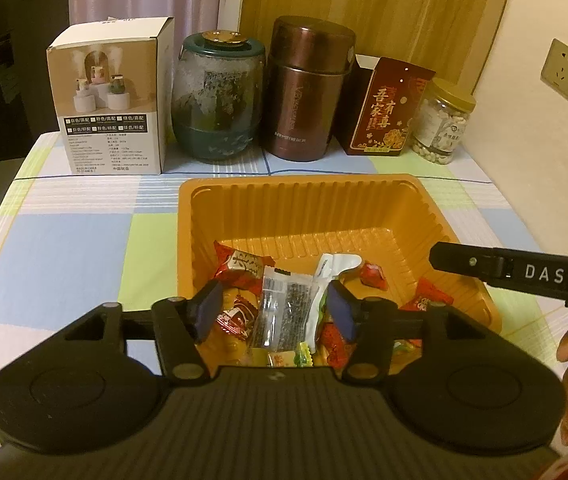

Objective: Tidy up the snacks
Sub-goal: 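Open both tools to drop the candies into the orange tray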

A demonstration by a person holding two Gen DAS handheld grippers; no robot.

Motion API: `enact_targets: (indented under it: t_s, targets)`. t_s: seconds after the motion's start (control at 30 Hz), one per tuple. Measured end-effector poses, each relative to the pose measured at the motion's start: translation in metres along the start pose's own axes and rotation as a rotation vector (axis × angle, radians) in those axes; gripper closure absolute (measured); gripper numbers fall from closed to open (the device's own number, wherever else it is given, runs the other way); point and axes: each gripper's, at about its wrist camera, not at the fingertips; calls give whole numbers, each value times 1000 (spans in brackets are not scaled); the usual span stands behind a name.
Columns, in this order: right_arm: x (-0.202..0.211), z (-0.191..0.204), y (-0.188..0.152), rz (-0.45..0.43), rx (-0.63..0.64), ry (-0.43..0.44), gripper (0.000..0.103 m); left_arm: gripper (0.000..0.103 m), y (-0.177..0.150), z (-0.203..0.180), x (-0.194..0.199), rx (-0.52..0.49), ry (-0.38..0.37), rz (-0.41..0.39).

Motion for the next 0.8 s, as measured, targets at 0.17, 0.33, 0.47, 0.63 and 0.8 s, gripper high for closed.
enact_targets:
  t_s: [0.17, 0.33, 0.47, 0.63, 0.8]
  targets:
    - [3, -1, -1, 10, 10, -23, 42, 23, -1, -4, 2, -19, 23, -19]
    - [9, 1, 0, 10, 20, -38, 42, 14, -2, -6, 7, -39, 52, -30]
    - [15, 2, 1, 11, 27, -41, 41, 6, -2, -6, 12, -53, 85, -21]
    - [23, 4, 1, 11, 44, -45, 33, 1, -4, -5, 20, -59, 92, -21]
    - [33, 7, -1, 13, 63, -58, 26, 0, -7, -4, 30, -47, 85, -31]
Point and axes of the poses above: each gripper's, at about its wrist camera, not at the fingertips, and x roughly against the way its jaws point, z to its left, y to its top, and after that the axes turned 6 degrees about -y, right-handed
